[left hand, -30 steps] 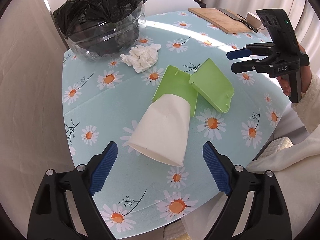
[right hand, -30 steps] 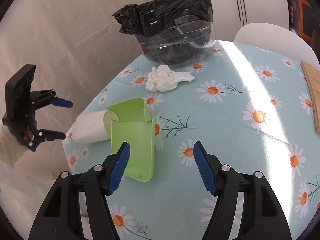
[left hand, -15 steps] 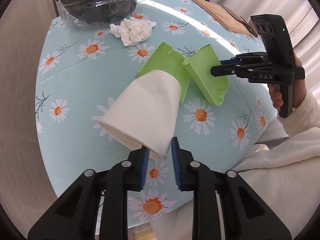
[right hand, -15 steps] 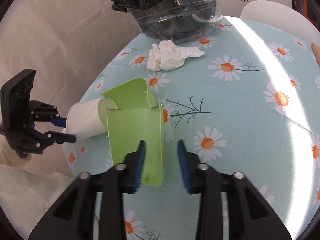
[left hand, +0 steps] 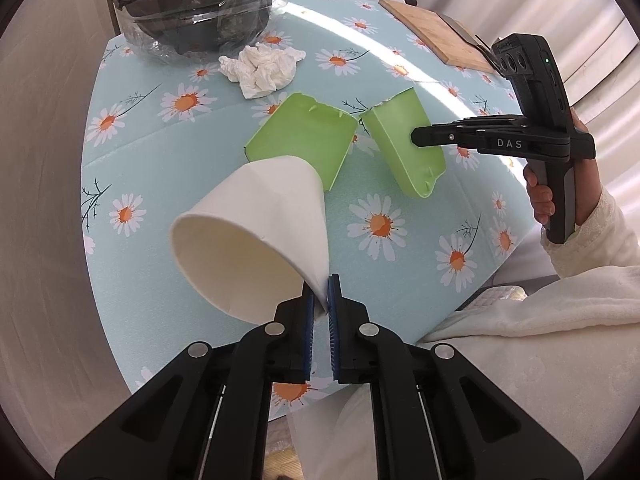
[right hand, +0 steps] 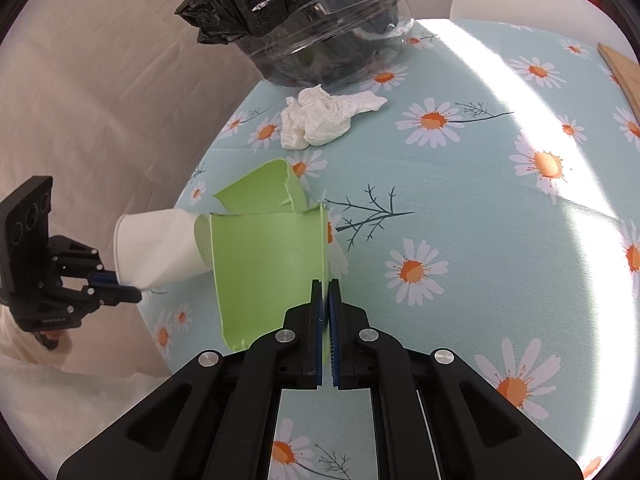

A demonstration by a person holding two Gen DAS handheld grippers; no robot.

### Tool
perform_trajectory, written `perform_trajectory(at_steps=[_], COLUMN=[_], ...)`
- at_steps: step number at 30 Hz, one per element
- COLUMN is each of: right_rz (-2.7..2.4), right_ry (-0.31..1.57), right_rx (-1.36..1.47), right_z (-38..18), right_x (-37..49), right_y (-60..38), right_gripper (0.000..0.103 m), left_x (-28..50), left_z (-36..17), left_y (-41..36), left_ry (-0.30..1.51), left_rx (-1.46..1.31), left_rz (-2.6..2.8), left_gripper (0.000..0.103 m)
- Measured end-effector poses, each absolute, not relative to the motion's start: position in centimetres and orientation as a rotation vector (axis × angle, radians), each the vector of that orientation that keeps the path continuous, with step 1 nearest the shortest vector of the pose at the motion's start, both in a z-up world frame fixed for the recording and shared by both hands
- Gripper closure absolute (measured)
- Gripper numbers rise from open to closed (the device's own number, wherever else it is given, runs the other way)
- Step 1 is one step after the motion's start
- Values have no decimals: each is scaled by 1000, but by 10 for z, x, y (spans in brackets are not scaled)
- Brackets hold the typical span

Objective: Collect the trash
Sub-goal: 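Carry the white paper cup and green sleeve over the black bin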

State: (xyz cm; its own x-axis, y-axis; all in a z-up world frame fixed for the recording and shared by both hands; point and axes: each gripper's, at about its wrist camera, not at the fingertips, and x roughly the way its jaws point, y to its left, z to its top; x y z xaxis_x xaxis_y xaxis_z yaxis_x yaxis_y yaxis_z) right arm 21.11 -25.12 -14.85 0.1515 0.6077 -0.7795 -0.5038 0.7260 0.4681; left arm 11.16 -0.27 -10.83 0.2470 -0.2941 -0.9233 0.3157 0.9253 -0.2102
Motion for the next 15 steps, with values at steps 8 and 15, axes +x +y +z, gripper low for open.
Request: perform_trajectory(at_steps=[8,15], right_rz=[776,738], right_ry=[1129,1054], right_rx=[101,92], right_z=[-117,-77], right_x=[222,233], right_y=[-264,-270], right_gripper=[100,100], left_x=[105,109], left_z=[-83,-54], left_y=[11,32], left_ry=[1213,1141], left_rx=[61,69], left_rz=[-374,-333], left_gripper=[96,96])
